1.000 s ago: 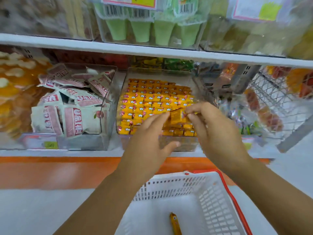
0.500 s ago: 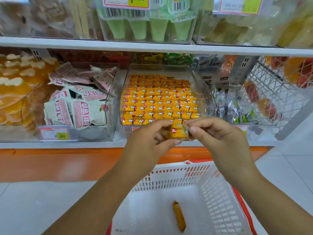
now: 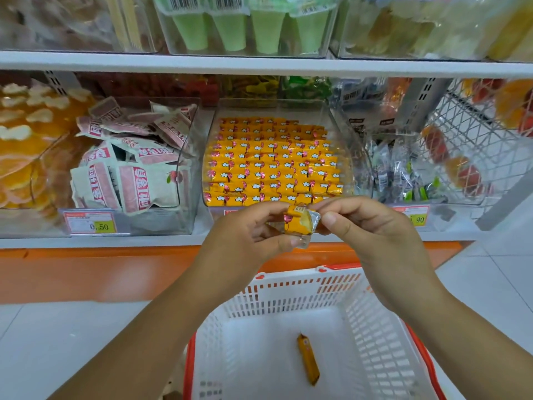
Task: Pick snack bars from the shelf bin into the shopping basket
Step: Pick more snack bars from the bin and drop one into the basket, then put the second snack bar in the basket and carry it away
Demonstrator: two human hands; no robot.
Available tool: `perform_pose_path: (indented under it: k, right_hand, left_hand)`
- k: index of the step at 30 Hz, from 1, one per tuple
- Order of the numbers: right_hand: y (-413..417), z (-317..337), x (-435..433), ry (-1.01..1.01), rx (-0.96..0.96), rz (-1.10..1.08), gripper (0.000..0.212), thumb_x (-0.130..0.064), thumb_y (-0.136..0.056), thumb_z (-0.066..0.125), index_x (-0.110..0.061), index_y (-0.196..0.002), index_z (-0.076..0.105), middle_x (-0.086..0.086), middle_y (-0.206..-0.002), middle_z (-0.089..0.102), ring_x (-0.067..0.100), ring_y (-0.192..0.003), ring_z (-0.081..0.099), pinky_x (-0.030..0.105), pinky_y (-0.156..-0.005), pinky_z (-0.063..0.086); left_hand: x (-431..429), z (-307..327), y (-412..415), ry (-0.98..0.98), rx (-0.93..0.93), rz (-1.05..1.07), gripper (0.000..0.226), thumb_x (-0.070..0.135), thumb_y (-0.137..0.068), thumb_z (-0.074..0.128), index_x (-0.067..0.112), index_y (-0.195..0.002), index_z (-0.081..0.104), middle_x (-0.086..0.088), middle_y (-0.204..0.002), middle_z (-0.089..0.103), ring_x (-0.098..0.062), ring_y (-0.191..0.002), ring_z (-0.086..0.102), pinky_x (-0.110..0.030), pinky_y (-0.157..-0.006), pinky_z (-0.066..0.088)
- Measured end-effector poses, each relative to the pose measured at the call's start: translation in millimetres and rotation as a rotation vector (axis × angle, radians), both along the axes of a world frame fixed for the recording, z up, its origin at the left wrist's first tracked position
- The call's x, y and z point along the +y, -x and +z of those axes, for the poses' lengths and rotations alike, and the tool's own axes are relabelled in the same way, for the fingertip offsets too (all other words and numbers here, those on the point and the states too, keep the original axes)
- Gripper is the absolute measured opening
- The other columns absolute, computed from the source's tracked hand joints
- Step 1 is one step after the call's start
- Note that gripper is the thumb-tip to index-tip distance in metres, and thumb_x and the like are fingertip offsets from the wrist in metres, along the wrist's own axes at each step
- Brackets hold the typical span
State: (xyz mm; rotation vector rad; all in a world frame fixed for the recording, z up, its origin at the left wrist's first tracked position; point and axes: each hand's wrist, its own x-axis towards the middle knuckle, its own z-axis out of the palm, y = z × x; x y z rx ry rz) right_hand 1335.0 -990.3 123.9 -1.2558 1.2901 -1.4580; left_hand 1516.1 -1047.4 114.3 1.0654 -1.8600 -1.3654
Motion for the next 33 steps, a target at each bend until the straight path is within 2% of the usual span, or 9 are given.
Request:
perform_pose_path:
  k: [6,11,15,19,22,24,27,30,33]
  right_hand:
    - [-1.2,-4.0,0.9,-0.022,0.003,-0.016,0.01,-0.025,-0.079,0.068,-0.031,-0.083,0.074,-0.001,-0.089,0.075,0.01,-0.084,0.069,0.021,-0.079,0.054]
    - [-9.0,-41.1,13.1,-0.201,0.071,0.126,0.052,-0.001,-0.089,0.065,-0.036,-0.126,0.055,-0.014,-0.112,0.069,0.004,-0.109,0.063,0.027,-0.088,0.052]
    - [-21.9,-83.2,27.9,-0.311,0.179,0.173,0.04,-0.009,-0.088,0.071,-0.032,-0.118,0.061,-0.011,-0.103,0.071,0.012,-0.098,0.068,0.038,-0.088,0.056]
    - [-24.0,-138.3,31.0,-0.467,0.288,0.141,0.025,-0.018,-0.086,0.073,-0.027,-0.107,0.064,-0.009,-0.097,0.067,0.009,-0.085,0.065,0.035,-0.08,0.057]
    - [-21.6,-198.7,32.3,-0.673,0.458,0.156,0.021,-0.024,-0.088,0.071,-0.021,-0.106,0.058,-0.005,-0.092,0.065,0.006,-0.076,0.062,0.033,-0.074,0.053]
    - [-21.5,-239.6,33.4,-0.801,0.546,0.157,0.02,-0.027,-0.09,0.068,-0.022,-0.103,0.053,-0.006,-0.087,0.061,0.008,-0.067,0.058,0.029,-0.062,0.047]
    - [-28.1,-296.8,38.5,-0.953,0.677,0.14,0.027,-0.034,-0.087,0.066,-0.025,-0.106,0.05,-0.002,-0.091,0.065,0.019,-0.072,0.062,0.033,-0.066,0.05]
    - [-39.6,-341.5,41.4,-1.045,0.735,0.116,0.047,-0.041,-0.084,0.067,-0.018,-0.122,0.05,0.004,-0.104,0.067,0.028,-0.09,0.065,0.032,-0.073,0.048]
    - [-48.7,-368.9,35.5,-1.096,0.786,0.094,0.062,-0.043,-0.084,0.067,-0.013,-0.134,0.044,0.005,-0.112,0.067,0.028,-0.092,0.066,0.03,-0.069,0.041]
  left_hand:
    - [2.7,-2.1,0.0,0.012,-0.048,0.011,0.03,0.023,-0.086,0.072,0.033,-0.114,0.066,0.017,-0.094,0.074,-0.006,-0.081,0.071,-0.026,-0.079,0.058]
    - [14.8,-19.7,1.0,-0.087,-0.022,0.046,0.013,0.022,-0.09,0.068,0.022,-0.103,0.067,0.005,-0.082,0.074,-0.015,-0.07,0.072,-0.023,-0.066,0.058]
    - [34.8,-56.5,-0.2,-0.173,-0.051,0.077,0.011,0.022,-0.089,0.071,0.026,-0.098,0.068,0.008,-0.079,0.073,-0.018,-0.073,0.071,-0.036,-0.072,0.059]
    - [45.5,-113.8,-13.2,0.013,-0.358,0.129,0.029,0.038,-0.09,0.067,0.037,-0.119,0.064,0.017,-0.117,0.067,-0.003,-0.099,0.061,-0.024,-0.09,0.049]
    - [50.1,-151.9,-38.9,0.195,-0.79,0.169,0.056,0.045,-0.094,0.056,0.027,-0.146,0.044,0.005,-0.153,0.04,-0.016,-0.138,0.037,-0.03,-0.113,0.029]
    - [53.7,-173.0,-57.5,0.129,-0.92,0.23,0.068,0.047,-0.097,0.05,0.027,-0.155,0.021,0.003,-0.164,0.017,-0.019,-0.15,0.016,-0.037,-0.12,0.018]
    - [58.6,-203.9,-78.5,-0.09,-0.89,0.34,0.079,0.05,-0.097,0.043,0.026,-0.156,-0.004,0.004,-0.166,0.004,-0.021,-0.152,0.012,-0.045,-0.12,0.023]
    - [60.0,-225.3,-84.0,-0.198,-0.826,0.379,0.073,0.044,-0.1,0.039,0.024,-0.157,-0.003,0.001,-0.165,0.011,-0.025,-0.148,0.026,-0.046,-0.115,0.033]
    - [59.3,-235.3,-83.0,-0.183,-0.806,0.399,0.067,0.033,-0.103,0.038,0.023,-0.157,0.001,-0.002,-0.162,0.02,-0.03,-0.137,0.041,-0.045,-0.105,0.042]
